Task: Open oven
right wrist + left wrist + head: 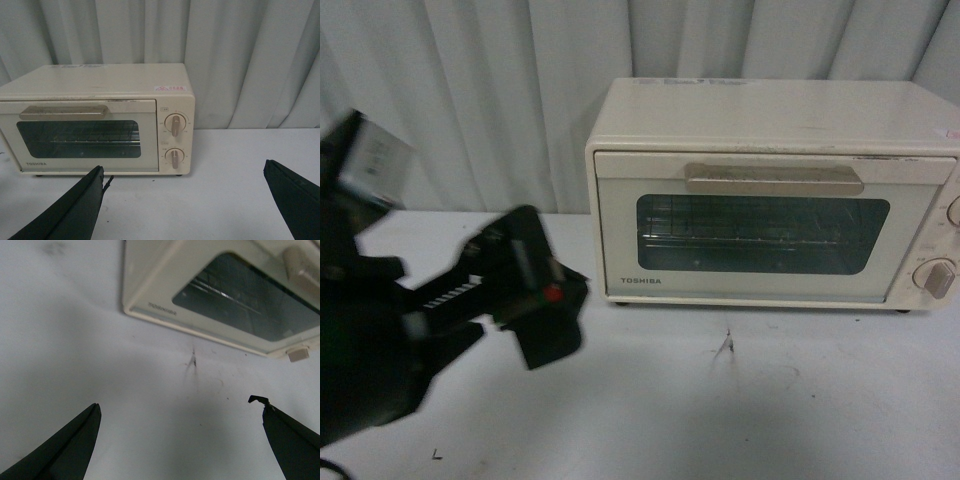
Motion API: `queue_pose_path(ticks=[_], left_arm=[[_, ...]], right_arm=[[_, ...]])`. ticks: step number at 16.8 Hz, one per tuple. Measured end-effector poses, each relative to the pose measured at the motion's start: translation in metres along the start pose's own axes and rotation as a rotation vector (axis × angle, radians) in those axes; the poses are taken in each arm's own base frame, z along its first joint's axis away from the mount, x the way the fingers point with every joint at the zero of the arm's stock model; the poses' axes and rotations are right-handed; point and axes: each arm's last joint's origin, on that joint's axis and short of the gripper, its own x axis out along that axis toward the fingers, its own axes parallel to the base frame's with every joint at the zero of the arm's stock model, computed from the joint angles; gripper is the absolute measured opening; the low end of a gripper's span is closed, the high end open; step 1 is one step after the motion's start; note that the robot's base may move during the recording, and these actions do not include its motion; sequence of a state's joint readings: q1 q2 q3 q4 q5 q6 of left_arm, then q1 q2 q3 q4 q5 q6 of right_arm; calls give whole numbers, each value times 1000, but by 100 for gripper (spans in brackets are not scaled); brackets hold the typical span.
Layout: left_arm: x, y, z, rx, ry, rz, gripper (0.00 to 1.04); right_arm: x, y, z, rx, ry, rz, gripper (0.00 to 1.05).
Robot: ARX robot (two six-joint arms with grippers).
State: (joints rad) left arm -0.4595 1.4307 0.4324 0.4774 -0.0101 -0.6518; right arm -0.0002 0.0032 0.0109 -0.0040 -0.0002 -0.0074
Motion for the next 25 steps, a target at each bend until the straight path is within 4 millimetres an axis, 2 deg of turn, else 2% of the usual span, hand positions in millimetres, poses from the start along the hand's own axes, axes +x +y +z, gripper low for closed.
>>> queue_pose_path(ticks=[1, 4, 7, 12, 16, 19, 25], left_arm=[[17, -7, -11, -28, 48, -21, 98], [45, -20, -36, -120, 140, -69, 98], [67, -29, -44, -243, 161, -133, 98], [105, -25, -55, -530, 184, -123, 98], [116, -17, -64, -709, 164, -119, 98], [122, -8, -76, -743, 181, -100, 98], [122, -7, -74, -752, 176, -109, 98]], right_arm=[[0, 0, 0, 0, 0, 0, 98], [0, 0, 0, 0, 0, 0, 98], [0, 0, 0, 0, 0, 0, 98], [0, 0, 0, 0, 0, 0, 98], [0, 0, 0, 0, 0, 0, 98], [0, 0, 0, 0, 0, 0, 98], [0, 0, 0, 0, 0, 0, 98]])
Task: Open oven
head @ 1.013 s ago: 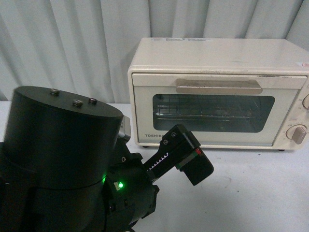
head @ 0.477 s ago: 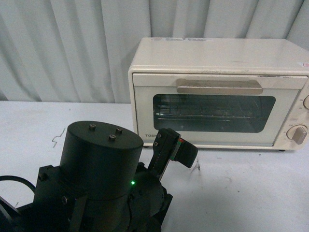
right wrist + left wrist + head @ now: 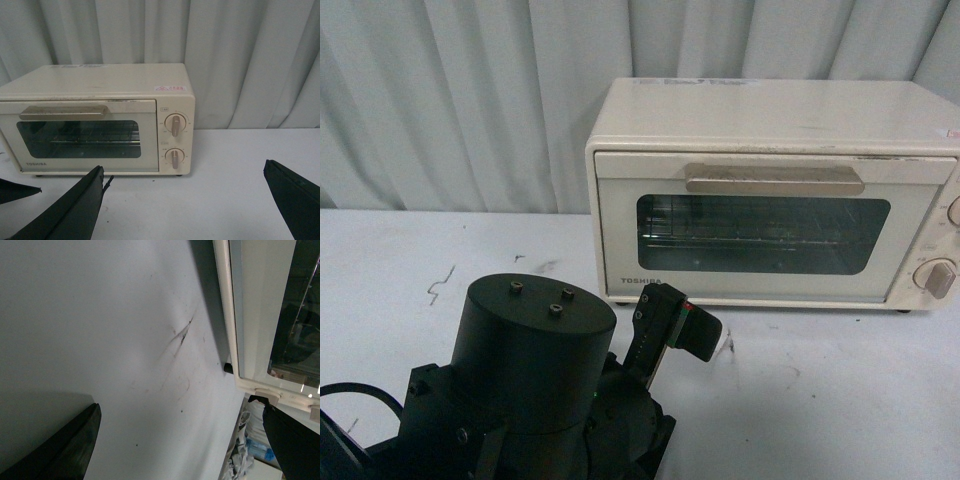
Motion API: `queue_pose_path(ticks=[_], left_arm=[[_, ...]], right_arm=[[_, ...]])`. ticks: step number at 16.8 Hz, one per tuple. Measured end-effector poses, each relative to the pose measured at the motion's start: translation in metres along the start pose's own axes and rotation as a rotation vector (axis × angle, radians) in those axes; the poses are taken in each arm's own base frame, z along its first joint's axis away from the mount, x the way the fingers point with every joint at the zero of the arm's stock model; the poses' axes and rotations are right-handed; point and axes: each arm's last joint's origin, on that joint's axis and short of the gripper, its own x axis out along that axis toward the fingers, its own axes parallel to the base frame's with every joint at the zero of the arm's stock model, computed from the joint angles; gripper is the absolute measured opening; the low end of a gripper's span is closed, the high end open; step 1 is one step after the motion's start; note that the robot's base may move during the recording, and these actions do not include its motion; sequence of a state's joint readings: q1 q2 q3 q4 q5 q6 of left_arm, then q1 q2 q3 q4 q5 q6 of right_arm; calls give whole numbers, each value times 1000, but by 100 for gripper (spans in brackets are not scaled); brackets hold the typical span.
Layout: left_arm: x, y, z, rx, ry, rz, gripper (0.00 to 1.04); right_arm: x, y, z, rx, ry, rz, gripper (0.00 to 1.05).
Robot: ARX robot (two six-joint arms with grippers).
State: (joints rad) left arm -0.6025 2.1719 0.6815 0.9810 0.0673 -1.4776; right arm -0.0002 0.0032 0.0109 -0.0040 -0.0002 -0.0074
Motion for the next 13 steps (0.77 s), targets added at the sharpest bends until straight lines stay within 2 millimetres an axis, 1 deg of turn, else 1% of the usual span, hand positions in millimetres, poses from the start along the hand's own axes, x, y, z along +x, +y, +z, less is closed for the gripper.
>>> queue_pose_path(ticks=[5, 6, 8, 9, 10, 11, 13], left_arm=[[1, -2, 4, 1, -17, -12, 98], [1, -2, 4, 8, -22, -14, 98], [1, -2, 4, 14, -28, -12, 98], [1, -1, 4, 15, -28, -10, 98], [2, 0, 4, 15, -28, -6, 98], [2, 1, 4, 15, -29, -4, 98], [2, 1, 4, 18, -32, -4, 98]], right_arm=[[0, 0, 0, 0, 0, 0, 98], [0, 0, 2, -1, -15, -31, 98], [3, 6, 13, -45, -110, -110, 98], [10, 5, 16, -100, -120, -138, 98], [21, 2, 24, -171, -146, -155, 98], [33, 1, 37, -242, -193, -145, 98], [68, 0, 72, -400, -331, -138, 98]])
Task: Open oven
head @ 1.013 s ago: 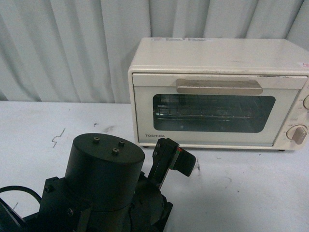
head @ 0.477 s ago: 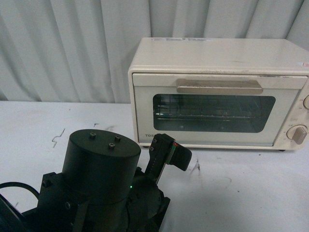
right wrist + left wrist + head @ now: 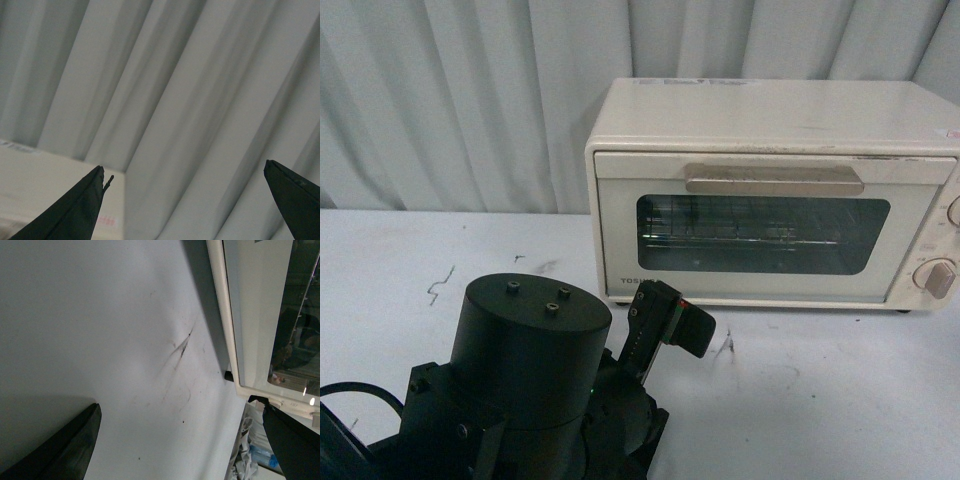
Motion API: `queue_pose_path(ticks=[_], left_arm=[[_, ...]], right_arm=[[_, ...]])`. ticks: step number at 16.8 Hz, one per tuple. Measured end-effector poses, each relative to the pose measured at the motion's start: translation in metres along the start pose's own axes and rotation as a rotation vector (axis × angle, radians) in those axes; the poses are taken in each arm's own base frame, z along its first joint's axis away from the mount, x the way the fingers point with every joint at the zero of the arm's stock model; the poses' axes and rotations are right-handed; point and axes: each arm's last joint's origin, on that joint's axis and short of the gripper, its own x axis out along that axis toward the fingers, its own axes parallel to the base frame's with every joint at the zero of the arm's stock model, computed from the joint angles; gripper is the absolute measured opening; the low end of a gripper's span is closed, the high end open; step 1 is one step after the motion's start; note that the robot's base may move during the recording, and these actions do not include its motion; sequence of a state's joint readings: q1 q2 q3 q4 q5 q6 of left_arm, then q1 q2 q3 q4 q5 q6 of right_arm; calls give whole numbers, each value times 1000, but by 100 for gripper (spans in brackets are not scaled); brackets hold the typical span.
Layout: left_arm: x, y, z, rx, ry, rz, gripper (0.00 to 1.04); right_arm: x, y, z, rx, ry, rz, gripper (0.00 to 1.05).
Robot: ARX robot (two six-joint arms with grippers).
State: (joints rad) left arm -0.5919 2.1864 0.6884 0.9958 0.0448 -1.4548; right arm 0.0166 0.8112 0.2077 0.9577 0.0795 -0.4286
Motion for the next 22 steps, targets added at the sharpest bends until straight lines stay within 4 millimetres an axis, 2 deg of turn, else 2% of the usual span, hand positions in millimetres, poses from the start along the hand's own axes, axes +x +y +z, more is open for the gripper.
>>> queue_pose_path(ticks=[2, 4, 6, 7, 8, 11, 16, 17, 22], left_arm=[[1, 0, 0, 5, -1, -1, 98], [2, -1, 0, 16, -3, -1, 98], [3, -1, 0, 24, -3, 0, 98], [3, -2, 0, 28, -4, 0, 98], [3, -1, 0, 32, -4, 2, 98], [3, -1, 0, 42, -4, 2, 98], [3, -1, 0, 43, -3, 4, 98], [3, -1, 0, 44, -2, 7, 98], [4, -2, 0, 49, -2, 9, 98]], right_arm=[[58, 2, 6, -169, -91, 21, 98], [107, 16, -4, -320, -93, 108, 98], [143, 35, -17, -425, -80, 231, 98], [153, 42, -20, -457, -81, 304, 98], [160, 47, -21, -489, -88, 371, 98], [164, 58, -19, -528, -108, 547, 98], [161, 66, -24, -550, -94, 649, 98], [156, 73, -29, -610, -94, 747, 90], [151, 79, -35, -680, -95, 830, 54]])
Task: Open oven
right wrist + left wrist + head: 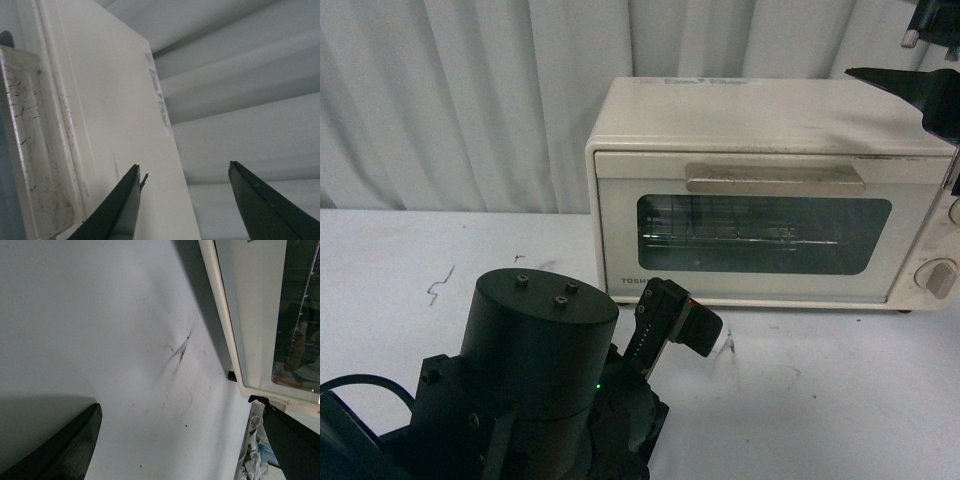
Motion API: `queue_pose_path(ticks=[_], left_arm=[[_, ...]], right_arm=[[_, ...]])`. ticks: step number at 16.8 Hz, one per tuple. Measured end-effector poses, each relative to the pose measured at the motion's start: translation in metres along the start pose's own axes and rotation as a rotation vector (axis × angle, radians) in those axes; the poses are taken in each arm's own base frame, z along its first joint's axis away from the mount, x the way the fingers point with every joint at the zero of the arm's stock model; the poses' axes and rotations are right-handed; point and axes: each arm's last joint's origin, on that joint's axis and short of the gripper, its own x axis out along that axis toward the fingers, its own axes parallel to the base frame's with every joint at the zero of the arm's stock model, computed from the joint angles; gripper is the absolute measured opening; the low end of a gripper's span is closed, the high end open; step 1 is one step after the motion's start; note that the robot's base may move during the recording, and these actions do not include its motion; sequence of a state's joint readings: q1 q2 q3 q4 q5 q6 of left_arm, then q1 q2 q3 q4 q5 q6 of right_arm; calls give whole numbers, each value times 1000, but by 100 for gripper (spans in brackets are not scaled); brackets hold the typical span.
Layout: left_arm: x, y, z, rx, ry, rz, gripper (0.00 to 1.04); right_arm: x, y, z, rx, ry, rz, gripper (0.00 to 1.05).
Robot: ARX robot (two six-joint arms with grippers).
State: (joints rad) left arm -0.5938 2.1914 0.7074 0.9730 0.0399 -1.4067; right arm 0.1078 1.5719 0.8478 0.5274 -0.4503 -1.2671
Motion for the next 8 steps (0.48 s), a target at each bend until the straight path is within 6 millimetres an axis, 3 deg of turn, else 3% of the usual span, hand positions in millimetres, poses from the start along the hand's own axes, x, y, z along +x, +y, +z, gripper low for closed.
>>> queue_pose_path(ticks=[4, 5, 8], left_arm=[[0, 0, 0, 1, 0, 1, 98], [0, 0, 0, 1, 0, 2, 98], [0, 0, 0, 1, 0, 3, 98]], right_arm=[[4, 9, -2, -52, 0, 76, 27], [7, 17, -4, -83, 1, 124, 2], [10, 28, -10, -71, 15, 192, 2]])
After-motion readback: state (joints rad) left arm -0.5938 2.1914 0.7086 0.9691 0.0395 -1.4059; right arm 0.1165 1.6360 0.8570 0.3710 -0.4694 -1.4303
